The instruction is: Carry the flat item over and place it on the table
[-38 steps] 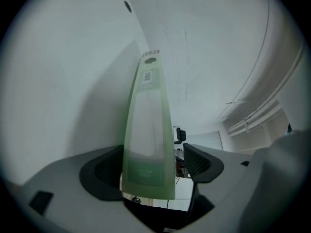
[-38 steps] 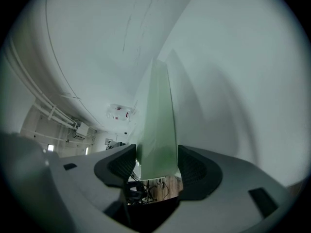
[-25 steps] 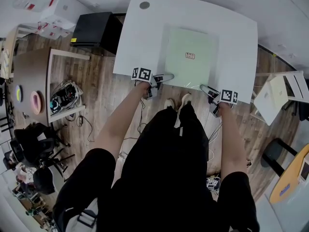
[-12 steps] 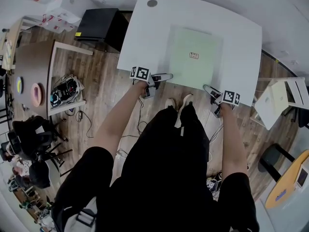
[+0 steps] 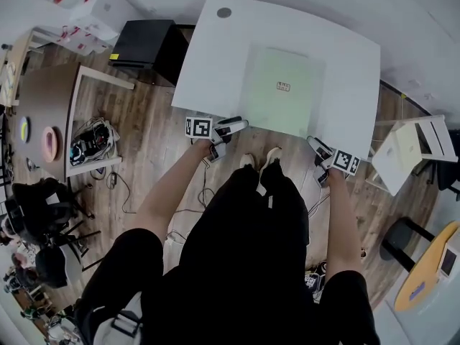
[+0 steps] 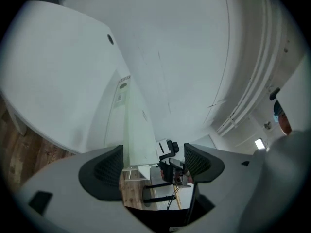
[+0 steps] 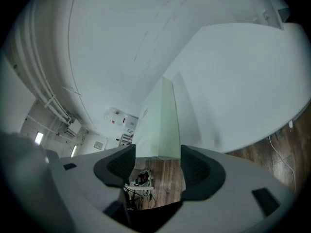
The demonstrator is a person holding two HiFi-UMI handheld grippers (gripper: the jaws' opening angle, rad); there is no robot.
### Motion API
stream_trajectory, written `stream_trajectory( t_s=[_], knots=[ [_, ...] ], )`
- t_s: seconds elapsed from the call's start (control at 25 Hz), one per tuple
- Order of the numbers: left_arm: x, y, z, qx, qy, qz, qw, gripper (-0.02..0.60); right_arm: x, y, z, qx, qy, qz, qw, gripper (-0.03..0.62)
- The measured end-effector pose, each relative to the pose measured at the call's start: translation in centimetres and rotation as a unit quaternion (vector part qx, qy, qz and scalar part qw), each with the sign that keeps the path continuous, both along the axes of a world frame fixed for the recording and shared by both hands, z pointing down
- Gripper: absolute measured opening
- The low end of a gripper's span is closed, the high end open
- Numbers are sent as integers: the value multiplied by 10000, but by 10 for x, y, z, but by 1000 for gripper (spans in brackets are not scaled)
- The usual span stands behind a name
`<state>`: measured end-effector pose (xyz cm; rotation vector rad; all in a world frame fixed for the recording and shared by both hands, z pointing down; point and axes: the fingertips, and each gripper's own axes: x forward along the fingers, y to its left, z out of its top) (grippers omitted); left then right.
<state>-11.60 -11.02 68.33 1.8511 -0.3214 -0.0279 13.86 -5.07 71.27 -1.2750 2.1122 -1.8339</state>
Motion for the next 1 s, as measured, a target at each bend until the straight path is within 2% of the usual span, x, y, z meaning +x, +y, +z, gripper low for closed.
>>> stream_trajectory(
  t_s=[0.12,0.28,0.4,0.48,0.64,0.8,0.92,0.96,1.0],
  knots=[
    [-2,4,-9,6,162,-472,9988,380,7,6,-27,443,105,143,9989,287],
    [5,15,-28,533,35,-748,9958,380,15,17,-57,1001,491,452,9927,287],
    [8,36,-47,772,-88,-952,9924,379,14,25,-81,1303,687,678,9868,287],
    [9,49,-62,994,-218,-1126,9884,379,9,30,-97,1515,782,748,9825,287],
    [16,79,-101,1619,-439,-1417,9756,374,-11,45,-131,1963,992,534,9740,287],
    [39,129,-137,2372,-741,-1252,9605,240,-28,81,-156,2039,1005,349,9732,287],
    [55,162,-154,2772,-1239,-1452,9417,125,-35,114,-165,1973,1050,305,9742,287],
    [61,175,-159,2864,-1381,-1532,9356,65,-35,126,-171,2034,1147,324,9718,285],
    [67,187,-164,2941,-1488,-1598,9305,43,-35,138,-178,2138,1271,342,9680,285]
  ],
)
